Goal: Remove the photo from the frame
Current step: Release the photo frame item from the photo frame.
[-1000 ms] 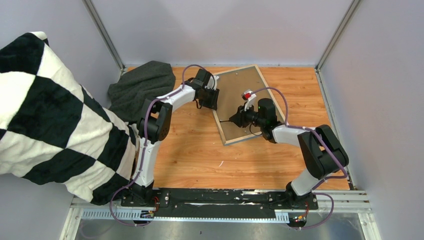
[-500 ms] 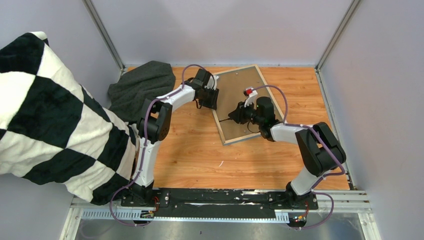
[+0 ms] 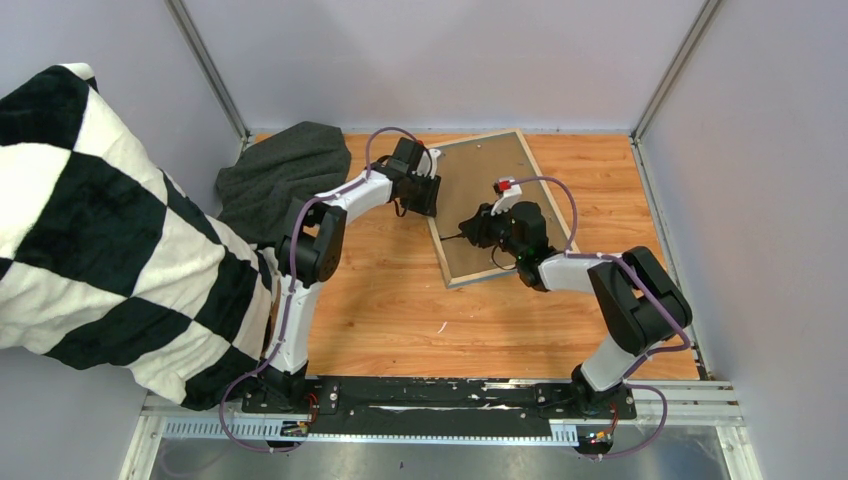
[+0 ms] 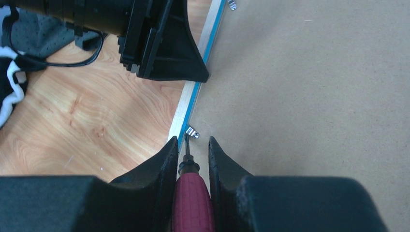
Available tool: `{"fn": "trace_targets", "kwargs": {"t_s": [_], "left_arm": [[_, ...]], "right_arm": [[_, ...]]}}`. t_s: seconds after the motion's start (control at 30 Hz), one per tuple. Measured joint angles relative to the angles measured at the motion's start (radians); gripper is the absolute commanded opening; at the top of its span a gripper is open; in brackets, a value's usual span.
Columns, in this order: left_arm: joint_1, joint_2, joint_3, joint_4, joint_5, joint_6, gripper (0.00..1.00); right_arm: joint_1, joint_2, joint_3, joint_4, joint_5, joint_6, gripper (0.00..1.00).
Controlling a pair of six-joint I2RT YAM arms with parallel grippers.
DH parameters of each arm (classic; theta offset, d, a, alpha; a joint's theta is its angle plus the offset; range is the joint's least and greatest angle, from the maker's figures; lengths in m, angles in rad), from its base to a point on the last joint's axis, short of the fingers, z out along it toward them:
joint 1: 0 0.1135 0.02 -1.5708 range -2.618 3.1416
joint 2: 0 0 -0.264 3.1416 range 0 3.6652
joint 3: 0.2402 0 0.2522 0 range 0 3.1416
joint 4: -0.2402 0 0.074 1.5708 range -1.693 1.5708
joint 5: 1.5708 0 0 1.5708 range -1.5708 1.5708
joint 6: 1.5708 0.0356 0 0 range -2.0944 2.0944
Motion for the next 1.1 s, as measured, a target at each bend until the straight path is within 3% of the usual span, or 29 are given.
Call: {"fn": "trace_targets", "kwargs": {"t_s": [0.2, 0.5, 0.8, 1.1], "left_arm": [[-0.011, 0.002, 0.0, 0.025, -0.011, 0.017, 0.0], [-0.019, 0.002, -0.001, 0.04, -0.014, 0.033, 0.0], [-0.02, 0.001, -0.004, 0.044, -0.015, 0.042, 0.0], [-0.02, 0.002, 0.01, 0.025, -0.004, 0.051, 0.0]], "right_arm": [[-0.001, 0.007, -0.005, 0.026, 0.074, 0.098, 0.0], [-0.086, 0.048, 0.038, -0.003, 0.03, 0.281, 0.0], [-0.158, 0.056, 0.089, -0.019, 0.232, 0.215, 0.0], [-0.158, 0.047, 0.098, -0.03, 0.111, 0.113, 0.0]]}}
